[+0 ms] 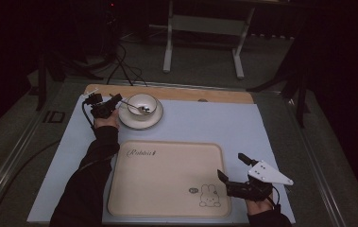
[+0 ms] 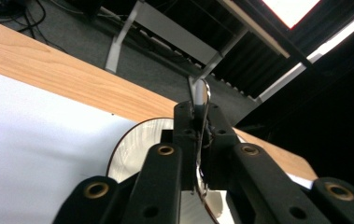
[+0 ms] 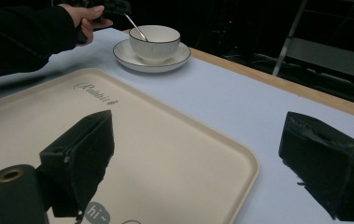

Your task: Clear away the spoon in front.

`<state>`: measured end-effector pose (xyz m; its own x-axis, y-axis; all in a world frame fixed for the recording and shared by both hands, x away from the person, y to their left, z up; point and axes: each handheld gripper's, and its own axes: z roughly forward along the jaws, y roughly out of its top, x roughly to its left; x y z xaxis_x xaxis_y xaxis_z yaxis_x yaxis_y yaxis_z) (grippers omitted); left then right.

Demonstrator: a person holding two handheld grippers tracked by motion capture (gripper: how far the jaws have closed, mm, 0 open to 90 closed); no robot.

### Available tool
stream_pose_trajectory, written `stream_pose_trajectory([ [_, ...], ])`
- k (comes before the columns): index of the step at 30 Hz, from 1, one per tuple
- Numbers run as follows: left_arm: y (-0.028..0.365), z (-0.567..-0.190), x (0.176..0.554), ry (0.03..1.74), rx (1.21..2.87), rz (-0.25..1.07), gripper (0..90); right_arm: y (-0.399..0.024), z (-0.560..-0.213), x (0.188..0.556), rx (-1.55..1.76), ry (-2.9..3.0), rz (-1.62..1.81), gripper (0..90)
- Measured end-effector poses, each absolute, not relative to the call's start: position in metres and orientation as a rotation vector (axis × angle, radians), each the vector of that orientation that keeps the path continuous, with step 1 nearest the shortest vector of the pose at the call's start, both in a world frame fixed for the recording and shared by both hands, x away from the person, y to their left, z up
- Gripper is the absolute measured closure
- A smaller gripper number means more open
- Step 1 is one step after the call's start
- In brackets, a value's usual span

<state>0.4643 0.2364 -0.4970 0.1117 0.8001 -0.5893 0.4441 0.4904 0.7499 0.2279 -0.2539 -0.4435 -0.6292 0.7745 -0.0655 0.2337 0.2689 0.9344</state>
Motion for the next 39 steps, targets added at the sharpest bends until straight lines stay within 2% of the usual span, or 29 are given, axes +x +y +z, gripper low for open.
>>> stream_pose_trajectory([
  [18, 0.226, -0.468, 0.463, 1.419, 1.166, 0.416, 89.4, -0.254, -0.444, 0.228, 0.908, 2.023, 1.359, 10.2],
  [26, 0.230, -0.435, 0.454, 1.346, 1.247, 0.473, 89.4, -0.253, -0.444, 0.229, 0.906, 2.024, 1.363, 10.2],
  [39, 0.245, -0.393, 0.434, 1.236, 1.384, 0.469, 89.4, -0.252, -0.444, 0.229, 0.905, 2.024, 1.361, 10.2],
])
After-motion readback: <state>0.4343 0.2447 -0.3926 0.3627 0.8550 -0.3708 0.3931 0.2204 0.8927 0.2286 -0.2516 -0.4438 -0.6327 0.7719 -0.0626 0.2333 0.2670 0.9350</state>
